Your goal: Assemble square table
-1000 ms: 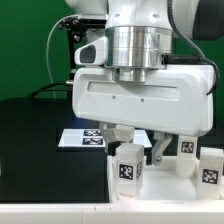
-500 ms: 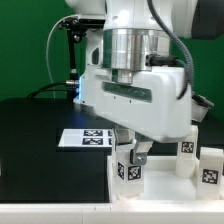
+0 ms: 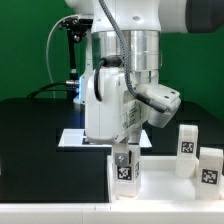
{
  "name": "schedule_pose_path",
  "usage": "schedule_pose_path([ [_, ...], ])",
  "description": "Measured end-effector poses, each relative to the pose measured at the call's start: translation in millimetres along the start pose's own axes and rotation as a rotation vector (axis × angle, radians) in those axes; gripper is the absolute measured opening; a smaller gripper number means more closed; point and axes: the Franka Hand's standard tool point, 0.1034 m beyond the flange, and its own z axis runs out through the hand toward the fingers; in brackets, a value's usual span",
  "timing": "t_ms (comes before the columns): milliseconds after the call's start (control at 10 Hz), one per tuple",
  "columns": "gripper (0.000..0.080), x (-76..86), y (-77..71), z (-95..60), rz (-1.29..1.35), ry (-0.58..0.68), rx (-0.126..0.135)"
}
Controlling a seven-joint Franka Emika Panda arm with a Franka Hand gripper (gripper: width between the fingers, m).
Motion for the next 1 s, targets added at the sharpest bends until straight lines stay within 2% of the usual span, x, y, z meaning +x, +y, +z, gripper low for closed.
schedule_pose_path([
  [200,0.0295,0.2,0.2,0.4,-0.085,0.004,0.001],
  [300,0.0473,-1.6,2.0,2.1,-0.283,0.008,0.007],
  [400,0.0608,-3.0,4.5,3.7,-0.494,0.008,0.014],
  [900,0.0647,0.2,4.0,3.6,-0.886,0.022,0.010],
  [1000,0.0649,0.7,2.3,2.7,-1.047,0.035,0.005],
])
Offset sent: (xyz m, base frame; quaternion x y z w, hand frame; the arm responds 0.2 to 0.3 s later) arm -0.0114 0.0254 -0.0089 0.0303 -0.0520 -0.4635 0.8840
